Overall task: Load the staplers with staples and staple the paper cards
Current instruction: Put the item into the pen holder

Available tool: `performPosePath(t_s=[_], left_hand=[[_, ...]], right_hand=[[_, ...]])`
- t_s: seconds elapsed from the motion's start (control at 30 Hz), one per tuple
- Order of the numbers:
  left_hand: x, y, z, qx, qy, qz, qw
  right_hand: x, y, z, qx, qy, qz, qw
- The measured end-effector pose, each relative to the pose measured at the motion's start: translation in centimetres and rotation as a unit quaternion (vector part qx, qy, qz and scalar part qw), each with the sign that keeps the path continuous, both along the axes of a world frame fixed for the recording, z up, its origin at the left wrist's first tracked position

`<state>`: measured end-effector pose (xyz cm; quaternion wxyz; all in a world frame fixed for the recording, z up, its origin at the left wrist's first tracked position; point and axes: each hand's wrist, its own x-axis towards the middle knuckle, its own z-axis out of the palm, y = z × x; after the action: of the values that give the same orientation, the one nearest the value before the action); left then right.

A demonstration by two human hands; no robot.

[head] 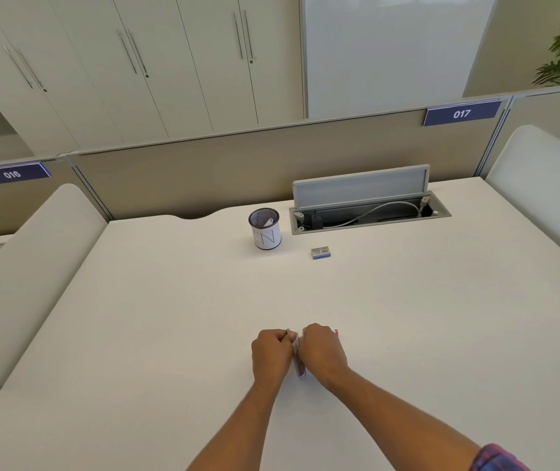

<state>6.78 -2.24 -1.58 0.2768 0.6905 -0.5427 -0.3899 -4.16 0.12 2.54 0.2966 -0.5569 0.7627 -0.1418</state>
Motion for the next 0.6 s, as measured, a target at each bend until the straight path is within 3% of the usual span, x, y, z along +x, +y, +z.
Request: performPosePath(t_s=[0.27,0.6], left_hand=[[-0.09,-0.65,-0.23,-0.003,-0.017,0.001,1.0],[0.12,-0.98,-0.25,-0.026,-0.054,-0.007,0.998]], right_hand=[[0.23,-0.1,-0.57,0.053,0.054,0.05,0.996],[0.75,0.24,-0.62,0.001,0.082,0.07,0.994]])
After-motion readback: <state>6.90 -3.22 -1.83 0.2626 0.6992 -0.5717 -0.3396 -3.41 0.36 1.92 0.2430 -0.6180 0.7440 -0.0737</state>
